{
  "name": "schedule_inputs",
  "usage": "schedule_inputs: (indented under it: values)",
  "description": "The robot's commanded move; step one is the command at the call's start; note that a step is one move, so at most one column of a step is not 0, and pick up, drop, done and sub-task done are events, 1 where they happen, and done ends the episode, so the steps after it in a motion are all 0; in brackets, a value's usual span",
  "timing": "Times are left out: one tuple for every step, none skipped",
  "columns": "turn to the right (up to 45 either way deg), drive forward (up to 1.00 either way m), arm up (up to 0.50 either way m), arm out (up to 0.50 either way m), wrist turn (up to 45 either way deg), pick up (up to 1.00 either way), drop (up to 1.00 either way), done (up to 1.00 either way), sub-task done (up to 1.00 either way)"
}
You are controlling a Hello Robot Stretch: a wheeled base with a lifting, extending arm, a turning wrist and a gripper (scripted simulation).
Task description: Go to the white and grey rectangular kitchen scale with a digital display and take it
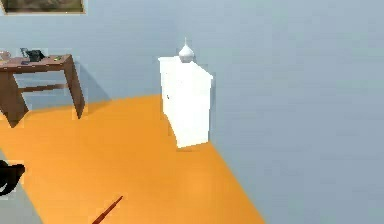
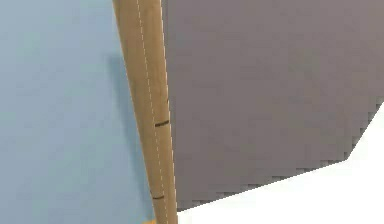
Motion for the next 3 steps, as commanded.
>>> schedule_inputs:
  values:
    - [6.0,0.00,0.00,0.00,0.0,0.00,0.00,0.00,0.00]
    - [0.0,0.35,0.00,0.00,0.0,0.00,0.00,0.00,0.00]
    - [-36.0,0.00,0.00,0.00,0.0,0.00,0.00,0.00,0.00]
